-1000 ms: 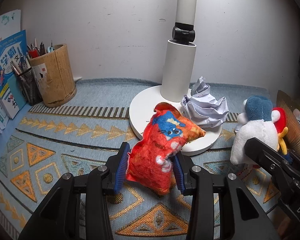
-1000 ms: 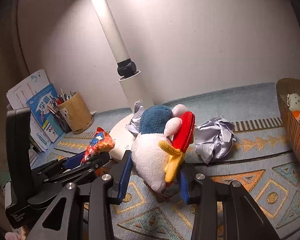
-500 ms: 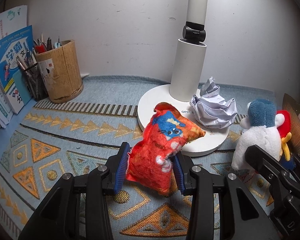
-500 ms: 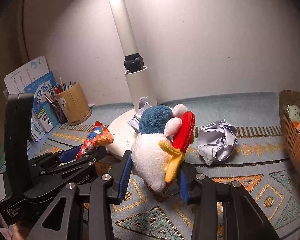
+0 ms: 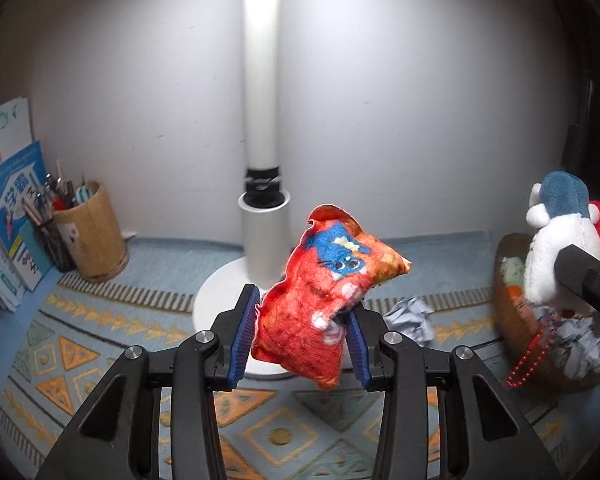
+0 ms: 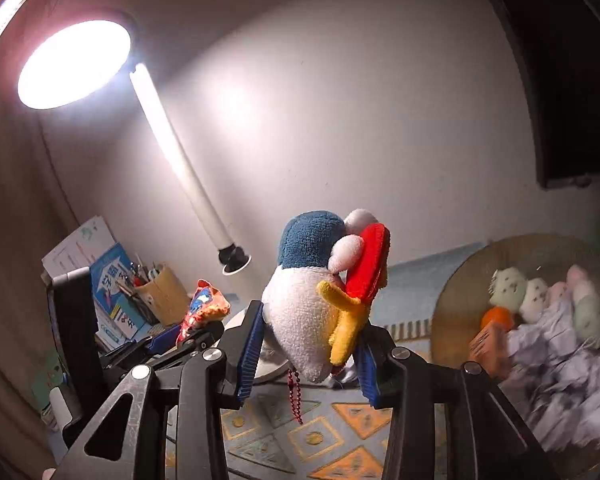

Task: Organize objects
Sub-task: 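Carry the snack bag and plush duck to the bowl and release both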

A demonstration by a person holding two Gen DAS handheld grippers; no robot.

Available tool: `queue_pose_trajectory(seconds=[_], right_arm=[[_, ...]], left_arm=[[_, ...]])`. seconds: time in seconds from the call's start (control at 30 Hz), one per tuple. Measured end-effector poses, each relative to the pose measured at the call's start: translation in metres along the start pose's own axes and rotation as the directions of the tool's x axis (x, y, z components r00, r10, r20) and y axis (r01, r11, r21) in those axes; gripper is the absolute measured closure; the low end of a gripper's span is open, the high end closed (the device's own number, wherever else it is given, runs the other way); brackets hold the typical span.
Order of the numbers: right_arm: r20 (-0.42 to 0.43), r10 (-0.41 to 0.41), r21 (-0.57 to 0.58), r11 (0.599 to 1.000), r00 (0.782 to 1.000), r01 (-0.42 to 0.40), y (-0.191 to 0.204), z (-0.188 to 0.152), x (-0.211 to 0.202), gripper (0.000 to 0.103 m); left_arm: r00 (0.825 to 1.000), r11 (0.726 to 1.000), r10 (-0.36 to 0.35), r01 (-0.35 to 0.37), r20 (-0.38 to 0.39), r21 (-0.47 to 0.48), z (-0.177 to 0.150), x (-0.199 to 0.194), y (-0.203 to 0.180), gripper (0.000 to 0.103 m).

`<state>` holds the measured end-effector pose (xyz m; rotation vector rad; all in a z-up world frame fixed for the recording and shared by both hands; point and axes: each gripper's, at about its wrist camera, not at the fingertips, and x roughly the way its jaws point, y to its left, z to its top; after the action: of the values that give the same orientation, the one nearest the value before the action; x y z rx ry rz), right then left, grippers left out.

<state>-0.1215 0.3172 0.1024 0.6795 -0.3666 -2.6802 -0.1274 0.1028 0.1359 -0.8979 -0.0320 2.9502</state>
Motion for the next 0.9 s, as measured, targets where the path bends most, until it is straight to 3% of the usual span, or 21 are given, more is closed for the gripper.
queue_pose_trajectory(seconds=[0.1,0.27,0.33,0.43,0.47,0.5,0.53,0.57,0.6,0.7,0.9], right_arm=[[0.024,-0.055,-0.036,0.998,0.998,0.056,-0.027,0.031,-0.026,0.063],[-0.007,-0.158,0.011,0.987,0.987,0.158,-0.091,0.052,-0.053,0.062],[-0.032,-0.224,0.024,0.974,0.974,0.225,-0.113,0.052,-0.058,0.062],[-0.086,-0.343,0.019,0.938,0.935,0.345,-0.140,0.044,-0.057,0.058],[-0.107,-0.363,0.028,0.930,0.926,0.367,-0.148,0.040,-0.055,0.050],[-0.146,-0.386,0.034,0.918,0.911,0.395,-0.157,0.036,-0.051,0.014],[-0.215,-0.396,0.042,0.910,0.893,0.414,-0.167,0.032,-0.044,0.000],[-0.279,-0.373,0.060,0.913,0.885,0.404,-0.176,0.029,-0.037,0.000],[-0.298,-0.341,0.095,0.919,0.891,0.384,-0.183,0.027,-0.037,0.000],[-0.266,-0.365,0.088,0.912,0.892,0.400,-0.183,0.027,-0.042,0.000],[-0.261,-0.386,-0.004,0.917,0.885,0.399,-0.149,0.029,-0.030,0.000]], left_arm=[[0.995,0.994,-0.095,0.093,0.030,0.061,0.024,-0.008,-0.058,0.065],[0.980,0.974,-0.199,0.198,-0.005,0.109,0.035,0.002,-0.135,0.065],[0.975,0.968,-0.221,0.223,-0.028,0.118,0.033,0.011,-0.159,0.065],[0.966,0.958,-0.244,0.253,-0.083,0.135,0.024,0.028,-0.188,0.058],[0.964,0.957,-0.241,0.255,-0.112,0.138,0.020,0.036,-0.195,0.049],[0.953,0.954,-0.251,0.274,-0.171,0.125,0.014,0.046,-0.200,0.019],[0.924,0.945,-0.282,0.314,-0.257,0.092,0.011,0.058,-0.203,0.000],[0.905,0.937,-0.309,0.342,-0.292,0.067,0.007,0.067,-0.203,0.001],[0.903,0.936,-0.314,0.345,-0.295,0.061,0.004,0.070,-0.202,0.001],[0.929,0.952,-0.272,0.298,-0.252,0.069,0.003,0.066,-0.190,0.000],[0.957,0.975,-0.190,0.210,-0.217,0.070,0.017,0.064,-0.153,0.000]])
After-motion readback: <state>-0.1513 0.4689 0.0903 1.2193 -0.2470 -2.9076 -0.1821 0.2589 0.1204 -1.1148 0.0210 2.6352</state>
